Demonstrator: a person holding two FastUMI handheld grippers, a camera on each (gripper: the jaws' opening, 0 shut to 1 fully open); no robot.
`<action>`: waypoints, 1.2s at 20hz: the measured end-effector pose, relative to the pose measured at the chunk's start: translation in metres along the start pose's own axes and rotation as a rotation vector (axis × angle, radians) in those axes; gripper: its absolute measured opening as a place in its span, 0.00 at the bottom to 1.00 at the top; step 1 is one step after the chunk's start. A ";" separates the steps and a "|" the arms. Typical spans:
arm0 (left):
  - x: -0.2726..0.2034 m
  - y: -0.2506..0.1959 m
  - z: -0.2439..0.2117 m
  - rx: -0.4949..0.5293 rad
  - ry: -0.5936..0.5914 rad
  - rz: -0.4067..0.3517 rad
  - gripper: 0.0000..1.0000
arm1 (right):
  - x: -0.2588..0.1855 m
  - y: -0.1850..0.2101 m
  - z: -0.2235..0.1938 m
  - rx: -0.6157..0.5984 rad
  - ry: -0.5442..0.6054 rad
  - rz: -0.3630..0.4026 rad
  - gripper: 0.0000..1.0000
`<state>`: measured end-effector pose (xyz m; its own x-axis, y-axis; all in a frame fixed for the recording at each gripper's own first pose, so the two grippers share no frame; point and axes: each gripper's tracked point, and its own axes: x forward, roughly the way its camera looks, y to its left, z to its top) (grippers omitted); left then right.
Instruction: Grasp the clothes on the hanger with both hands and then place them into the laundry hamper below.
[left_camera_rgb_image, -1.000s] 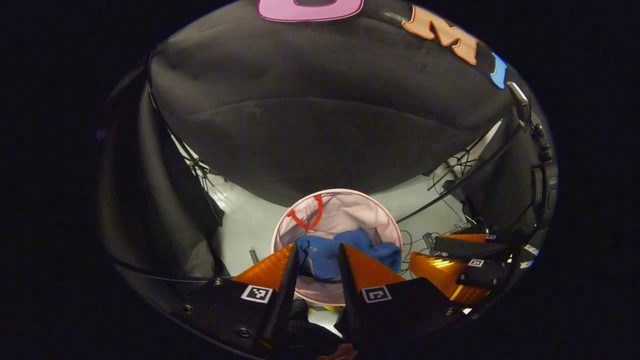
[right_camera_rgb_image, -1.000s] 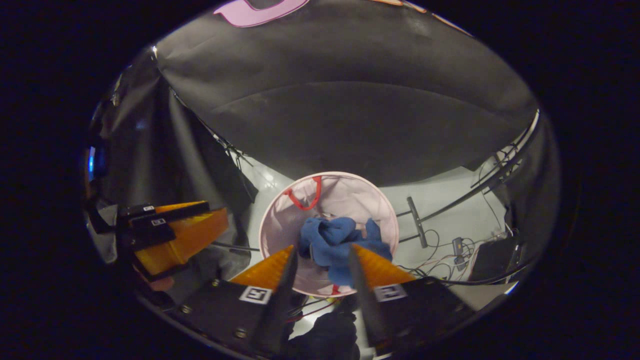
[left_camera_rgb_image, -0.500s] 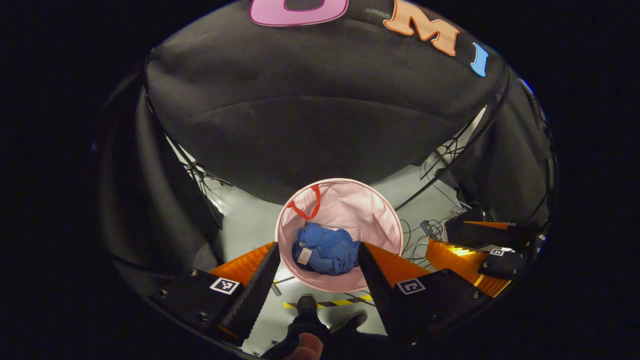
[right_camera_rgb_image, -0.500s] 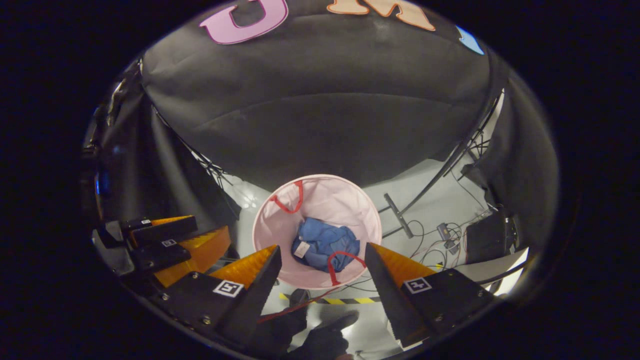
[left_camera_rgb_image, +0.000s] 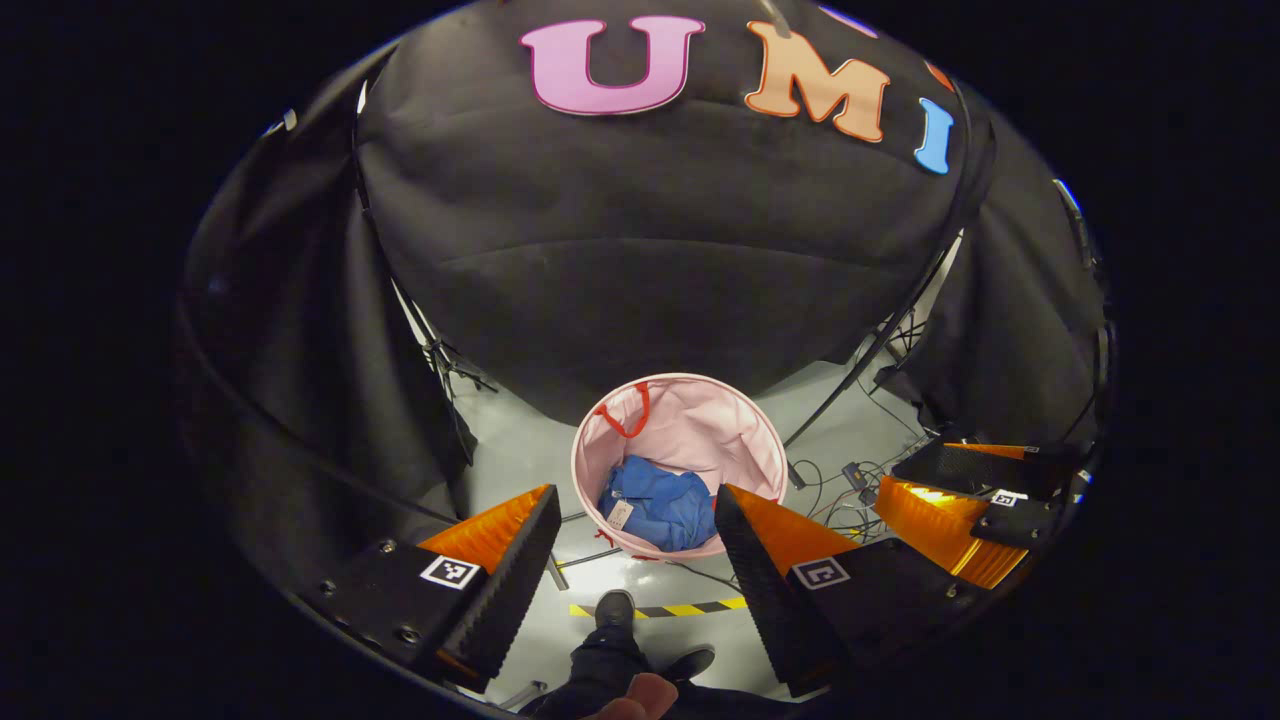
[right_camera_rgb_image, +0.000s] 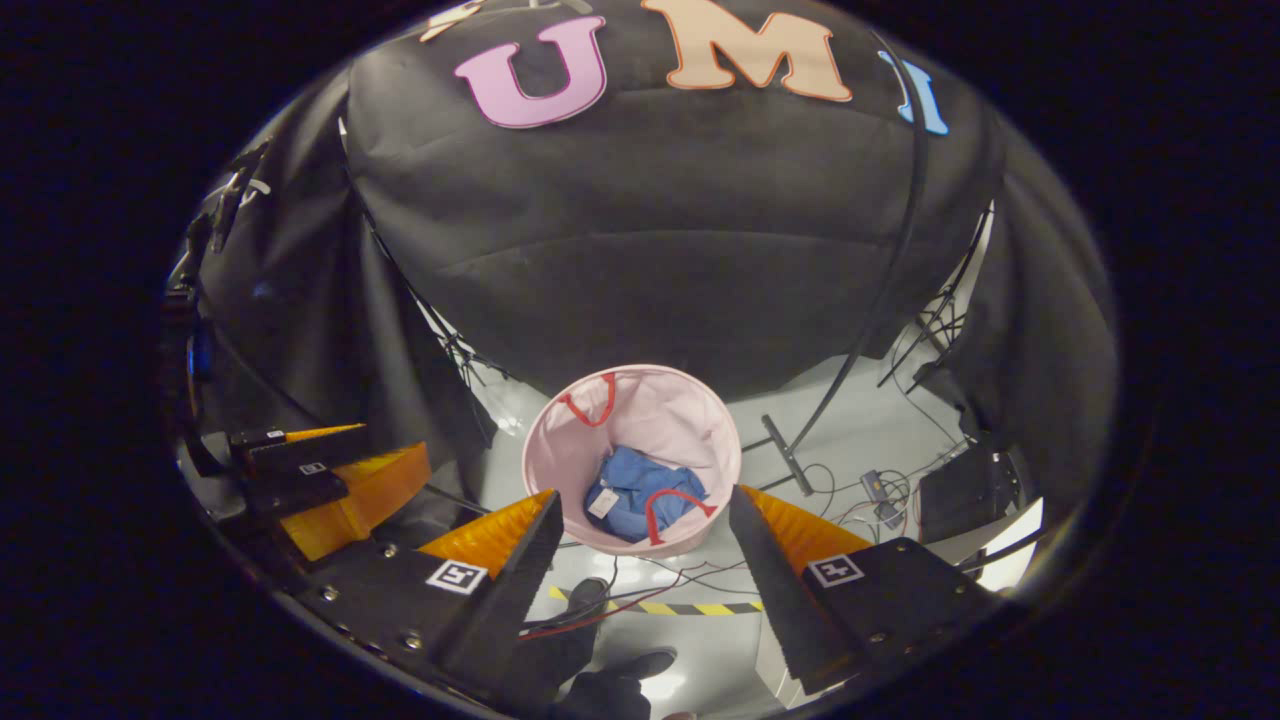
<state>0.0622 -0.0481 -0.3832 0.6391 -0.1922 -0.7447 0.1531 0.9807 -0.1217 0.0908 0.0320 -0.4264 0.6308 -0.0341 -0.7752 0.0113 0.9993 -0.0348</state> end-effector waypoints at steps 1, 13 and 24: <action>-0.008 0.000 0.001 0.009 -0.020 0.005 0.98 | -0.012 -0.002 -0.002 0.004 -0.017 -0.003 1.00; -0.124 -0.023 0.056 0.008 -0.320 0.040 0.96 | -0.185 -0.002 0.075 0.055 -0.401 0.018 1.00; -0.204 -0.020 0.100 -0.034 -0.465 0.003 0.96 | -0.295 0.004 0.117 0.040 -0.617 0.017 1.00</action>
<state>0.0042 -0.0323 -0.1630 0.9108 -0.1773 -0.3728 0.1307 0.9805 -0.1469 -0.0041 0.0472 -0.1238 0.9636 -0.0166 -0.2669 0.0192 0.9998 0.0069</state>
